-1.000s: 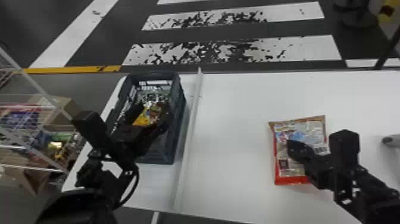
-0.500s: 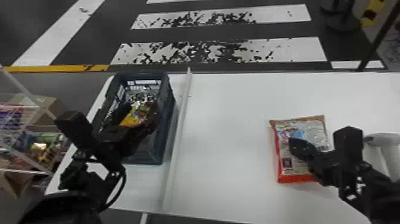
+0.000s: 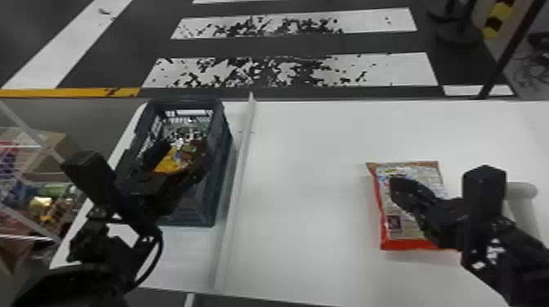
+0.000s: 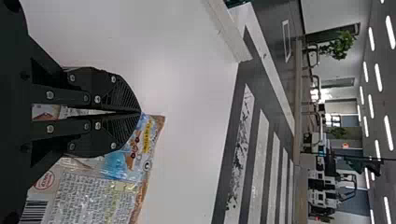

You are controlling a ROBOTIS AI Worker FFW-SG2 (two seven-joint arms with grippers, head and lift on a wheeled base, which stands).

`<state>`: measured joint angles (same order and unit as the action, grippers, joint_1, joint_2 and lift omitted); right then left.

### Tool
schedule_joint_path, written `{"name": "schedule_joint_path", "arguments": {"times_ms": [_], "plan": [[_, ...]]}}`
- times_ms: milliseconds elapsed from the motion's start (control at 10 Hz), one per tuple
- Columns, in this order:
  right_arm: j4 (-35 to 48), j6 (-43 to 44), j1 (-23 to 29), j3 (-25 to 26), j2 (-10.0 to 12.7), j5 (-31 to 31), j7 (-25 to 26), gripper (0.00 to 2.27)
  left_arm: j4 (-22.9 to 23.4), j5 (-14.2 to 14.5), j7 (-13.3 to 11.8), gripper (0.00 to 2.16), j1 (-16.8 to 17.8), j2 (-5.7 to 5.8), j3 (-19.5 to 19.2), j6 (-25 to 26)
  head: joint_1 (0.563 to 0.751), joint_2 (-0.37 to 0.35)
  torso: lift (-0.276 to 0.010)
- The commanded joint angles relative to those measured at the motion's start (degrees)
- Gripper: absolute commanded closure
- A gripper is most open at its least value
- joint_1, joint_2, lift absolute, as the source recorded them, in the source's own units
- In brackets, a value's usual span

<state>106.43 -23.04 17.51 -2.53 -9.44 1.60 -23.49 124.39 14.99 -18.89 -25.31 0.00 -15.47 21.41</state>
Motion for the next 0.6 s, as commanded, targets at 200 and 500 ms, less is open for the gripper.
{"name": "schedule_joint_path", "arguments": {"times_ms": [200,500], "plan": [[14.33,-6.45,4.02,3.05,1.0,2.09,5.03,0.04,0.15,0.04,-0.09,0.08,0.0,-0.15,-0.09,0.0,0.695,0.146,-0.095],[19.25,-13.66,7.01,8.68,1.53,2.53,10.57,0.07,0.24,0.04,-0.18,0.08,0.18,-0.15,0.0,0.0,0.695,0.074,-0.095]]}}
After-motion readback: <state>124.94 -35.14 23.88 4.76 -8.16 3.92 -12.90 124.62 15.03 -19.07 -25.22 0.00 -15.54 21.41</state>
